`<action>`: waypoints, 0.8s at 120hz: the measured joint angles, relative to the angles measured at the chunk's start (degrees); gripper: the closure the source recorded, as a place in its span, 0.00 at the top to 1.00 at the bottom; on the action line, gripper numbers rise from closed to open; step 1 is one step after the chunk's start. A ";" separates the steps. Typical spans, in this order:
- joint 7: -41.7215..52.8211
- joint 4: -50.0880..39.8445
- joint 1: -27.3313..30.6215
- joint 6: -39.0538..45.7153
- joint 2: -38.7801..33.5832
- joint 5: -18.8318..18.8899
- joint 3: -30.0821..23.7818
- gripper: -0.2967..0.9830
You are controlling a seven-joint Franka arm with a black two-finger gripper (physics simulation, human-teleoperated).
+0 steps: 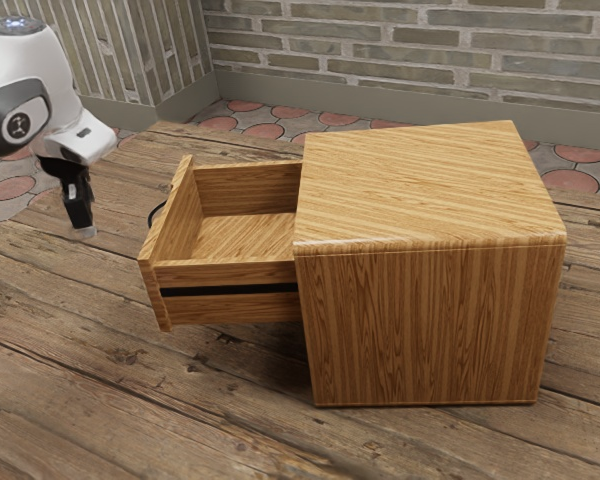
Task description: Push the drawer handle with one arm to close the drawer
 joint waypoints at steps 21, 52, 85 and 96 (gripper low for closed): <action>9.17 -0.81 -5.22 1.44 -1.44 -5.26 5.44 0.34; 21.32 -2.91 -9.14 2.10 -4.17 -10.14 7.92 0.20; 30.91 -4.89 -8.84 2.25 -6.19 -13.76 8.29 0.16; 33.23 -4.20 -8.89 2.46 -5.45 -15.03 8.30 0.16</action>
